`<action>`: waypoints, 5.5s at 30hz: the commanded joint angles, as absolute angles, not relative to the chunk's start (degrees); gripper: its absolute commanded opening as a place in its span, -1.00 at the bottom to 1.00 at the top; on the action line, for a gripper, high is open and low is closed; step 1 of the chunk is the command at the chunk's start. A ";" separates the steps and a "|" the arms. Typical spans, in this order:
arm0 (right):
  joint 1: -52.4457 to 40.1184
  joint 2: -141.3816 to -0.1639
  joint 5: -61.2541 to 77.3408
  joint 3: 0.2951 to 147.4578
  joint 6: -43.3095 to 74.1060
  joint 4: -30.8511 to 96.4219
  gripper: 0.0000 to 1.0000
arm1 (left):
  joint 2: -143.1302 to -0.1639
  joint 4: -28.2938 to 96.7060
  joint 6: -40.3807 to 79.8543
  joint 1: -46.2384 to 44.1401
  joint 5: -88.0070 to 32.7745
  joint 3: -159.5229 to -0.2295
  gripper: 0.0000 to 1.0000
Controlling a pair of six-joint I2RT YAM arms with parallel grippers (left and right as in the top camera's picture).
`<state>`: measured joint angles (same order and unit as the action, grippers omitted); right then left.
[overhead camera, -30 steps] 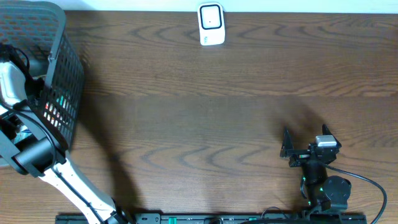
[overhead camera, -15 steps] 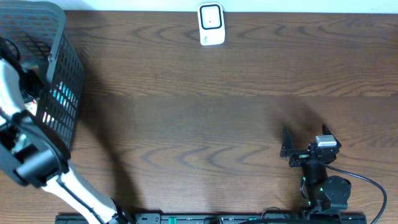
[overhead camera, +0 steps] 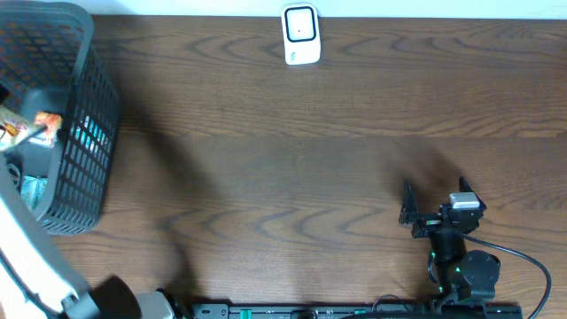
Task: Scan the item barcode
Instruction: 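Reach the left gripper into the grey basket and grasp a snack bag, then carry the snack bag with the left gripper toward the scanner, then release the snack bag on the table in front of the scanner, then reach the left gripper into the basket and grasp a green wipes pack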
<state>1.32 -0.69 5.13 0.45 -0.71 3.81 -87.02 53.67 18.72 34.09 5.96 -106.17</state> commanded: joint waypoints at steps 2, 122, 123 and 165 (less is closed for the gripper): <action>1.41 -0.38 4.86 0.32 -1.34 3.99 0.99 | -82.02 50.92 28.40 34.22 -3.66 -106.85 -0.85; 1.41 -0.38 4.86 0.32 -1.34 3.99 0.98 | -93.03 57.41 21.87 37.93 13.39 -92.92 0.68; 1.41 -0.38 4.86 0.32 -1.34 3.99 0.99 | -93.45 57.43 21.76 37.93 15.57 -91.77 0.68; 1.41 -0.38 4.86 0.32 -1.34 3.99 0.99 | -119.55 49.93 -0.84 39.53 22.70 -85.56 0.71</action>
